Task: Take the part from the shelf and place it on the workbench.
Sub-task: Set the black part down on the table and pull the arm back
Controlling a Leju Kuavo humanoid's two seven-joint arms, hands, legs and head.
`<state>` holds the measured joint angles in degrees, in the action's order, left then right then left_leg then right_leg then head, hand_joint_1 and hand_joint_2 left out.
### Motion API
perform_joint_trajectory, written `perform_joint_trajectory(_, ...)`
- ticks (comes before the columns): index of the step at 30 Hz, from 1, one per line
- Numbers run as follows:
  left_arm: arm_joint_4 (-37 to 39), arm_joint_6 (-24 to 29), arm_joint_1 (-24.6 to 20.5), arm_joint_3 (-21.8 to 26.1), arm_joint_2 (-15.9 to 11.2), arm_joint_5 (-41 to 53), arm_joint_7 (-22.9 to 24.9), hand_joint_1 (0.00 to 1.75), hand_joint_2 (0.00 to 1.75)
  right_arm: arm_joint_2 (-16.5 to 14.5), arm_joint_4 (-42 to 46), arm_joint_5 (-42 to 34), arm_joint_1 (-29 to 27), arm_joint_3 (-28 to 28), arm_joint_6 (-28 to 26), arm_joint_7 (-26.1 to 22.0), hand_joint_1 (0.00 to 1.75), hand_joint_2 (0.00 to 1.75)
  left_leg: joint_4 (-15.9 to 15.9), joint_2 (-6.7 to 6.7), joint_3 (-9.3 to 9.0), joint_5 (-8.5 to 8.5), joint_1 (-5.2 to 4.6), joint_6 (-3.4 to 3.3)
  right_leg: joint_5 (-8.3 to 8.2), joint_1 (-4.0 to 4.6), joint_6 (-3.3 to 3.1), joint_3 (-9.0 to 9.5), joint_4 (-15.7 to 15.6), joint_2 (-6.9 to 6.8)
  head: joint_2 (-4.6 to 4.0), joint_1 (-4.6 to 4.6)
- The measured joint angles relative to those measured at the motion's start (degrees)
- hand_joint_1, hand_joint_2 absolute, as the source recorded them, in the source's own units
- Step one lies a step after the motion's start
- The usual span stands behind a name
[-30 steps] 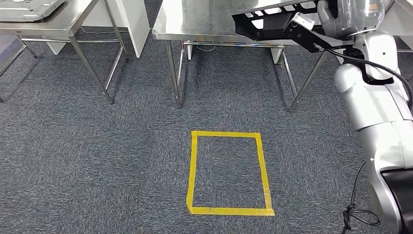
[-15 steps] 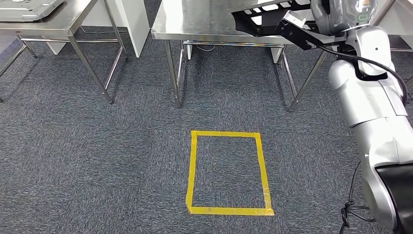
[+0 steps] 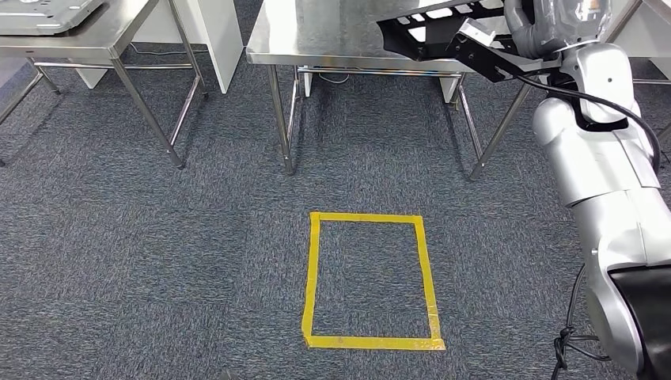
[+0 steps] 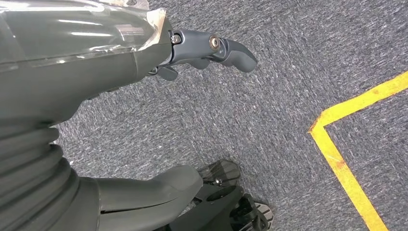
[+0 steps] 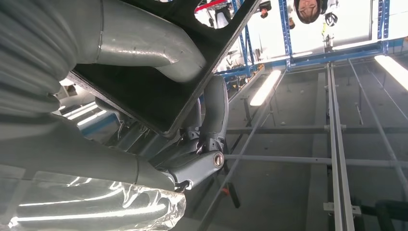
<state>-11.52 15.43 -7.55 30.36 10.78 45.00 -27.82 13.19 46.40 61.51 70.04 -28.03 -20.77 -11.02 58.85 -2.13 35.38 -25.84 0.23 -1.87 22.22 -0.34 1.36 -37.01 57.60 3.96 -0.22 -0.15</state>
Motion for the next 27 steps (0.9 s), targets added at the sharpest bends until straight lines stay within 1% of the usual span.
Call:
perform_joint_trajectory(5, 0.0, -0.38, 0.05, 0.0, 0.0, 0.02, 0.02, 0.0, 1.75, -0.07, 0.0, 0.33, -0.06, 0.16, -0.32, 0.13, 1.75, 1.75, 0.0, 0.0, 0.0, 0.0, 0.0, 0.0, 0.0, 0.0, 0.0, -0.01, 0.0, 0.0, 0.0, -0.01)
perform_joint_trajectory(9, 0.0, -3.55, 0.07, 0.02, 0.01, -0.42, -1.13, 0.0, 1.75, 0.05, 0.16, 0.89, -0.48, 0.62, -0.43, 0.29, 1.75, 1.75, 0.0, 0.0, 0.0, 0.0, 0.0, 0.0, 0.0, 0.0, 0.0, -0.02, -0.01, 0.0, 0.0, -0.01)
perform_joint_trajectory(12, 0.0, -4.48, 0.13, 0.03, 0.02, -0.54, -1.4, 0.0, 1.75, 0.22, 0.52, 1.42, -0.99, 1.11, -0.25, 0.3, 1.75, 1.75, 0.02, 0.01, 0.01, -0.01, -0.01, -0.01, -0.01, -0.01, 0.01, 0.0, -0.02, 0.0, 0.0, -0.01)
perform_joint_trajectory(17, 0.0, -5.01, 0.13, 0.03, -0.02, -0.22, -1.39, 0.0, 1.75, 0.49, 1.08, 2.3, -1.35, 1.85, 0.46, 0.29, 1.75, 1.75, 0.32, -0.03, 0.13, -0.08, -0.15, -0.13, -0.13, -0.67, 0.2, -0.05, -0.1, 0.02, 0.0, -0.08)
perform_joint_trajectory(19, 0.0, -4.9, 0.12, 0.02, -0.02, 0.02, -1.33, 0.0, 1.75, 0.79, 1.33, 2.52, -1.44, 2.2, 0.56, 0.28, 1.75, 1.75, 0.31, 0.0, 0.08, -0.1, -0.21, -0.27, -0.19, -0.81, 0.39, -0.04, -0.26, 0.08, 0.0, -0.11)
perform_joint_trajectory(20, 0.0, -4.8, 0.12, 0.01, 0.02, 0.07, -1.3, 0.0, 1.75, 1.01, 1.57, 2.6, -1.5, 2.41, 0.57, 0.28, 1.75, 1.75, 0.0, 0.12, -0.24, 0.05, -0.04, -0.49, -0.22, -0.64, 0.56, -0.09, -0.33, 0.08, 0.0, -0.11)
perform_joint_trajectory(21, 0.0, -4.69, 0.11, -0.01, 0.08, 0.1, -1.26, 0.0, 1.75, 1.25, 1.85, 2.68, -1.57, 2.63, 0.57, 0.28, 1.75, 1.75, -0.46, 0.28, -0.66, 0.3, 0.13, -0.77, -0.04, -0.53, 0.69, -0.29, -0.09, -0.39, 0.0, -0.1)
perform_joint_trajectory(22, 0.0, -4.57, 0.1, -0.03, 0.13, 0.14, -1.23, 0.0, 1.75, 1.5, 2.11, 2.74, -1.6, 2.85, 0.63, 0.27, 1.75, 1.75, -0.98, 0.49, -1.09, 0.58, 0.32, -1.08, 0.59, -0.41, 0.71, -0.86, 0.98, -1.09, 0.0, 0.05)
perform_joint_trajectory(23, 0.0, -4.48, 0.1, -0.04, 0.2, 0.17, -1.21, 0.0, 1.75, 1.72, 2.37, 2.82, -1.63, 3.05, 0.74, 0.26, 1.75, 1.75, -1.45, 0.75, -1.49, 0.84, 0.52, -1.35, 1.71, -0.32, 0.65, -1.95, 3.2, -1.88, 0.0, 0.29)
perform_joint_trajectory(24, 0.0, -4.4, 0.1, -0.04, 0.24, 0.21, -1.19, 0.0, 1.75, 1.87, 2.57, 2.91, -1.67, 3.19, 0.93, 0.24, 1.75, 1.75, -1.65, 0.99, -1.61, 0.92, 0.54, -1.46, 3.24, -0.51, 0.57, -3.57, 6.53, -2.64, 0.0, 0.53)
perform_joint_trajectory(25, 0.0, -4.35, 0.11, -0.04, 0.27, 0.25, -1.17, 0.0, 1.75, 1.99, 2.72, 2.99, -1.76, 3.29, 1.14, 0.23, 1.75, 1.75, -1.69, 1.26, -1.61, 0.92, 0.59, -1.49, 4.86, -0.66, 0.58, -5.48, 10.53, -2.96, 0.0, 0.76)
perform_joint_trajectory(26, 0.0, -4.32, 0.12, -0.04, 0.29, 0.27, -1.14, 0.0, 1.75, 2.07, 2.84, 3.08, -1.91, 3.37, 1.29, 0.22, 1.75, 1.75, -1.67, 1.52, -1.61, 0.86, 0.66, -1.4, 6.0, -0.88, 0.79, -7.12, 13.92, -3.07, 0.0, 0.86)
perform_joint_trajectory(27, 0.0, -4.31, 0.13, -0.04, 0.31, 0.29, -1.13, 0.0, 1.75, 2.13, 2.91, 3.15, -2.09, 3.44, 1.41, 0.22, 1.75, 1.75, -1.63, 1.76, -1.61, 0.76, 0.78, -1.24, 6.41, -1.16, 1.22, -7.91, 15.66, -3.16, 0.0, 0.9)
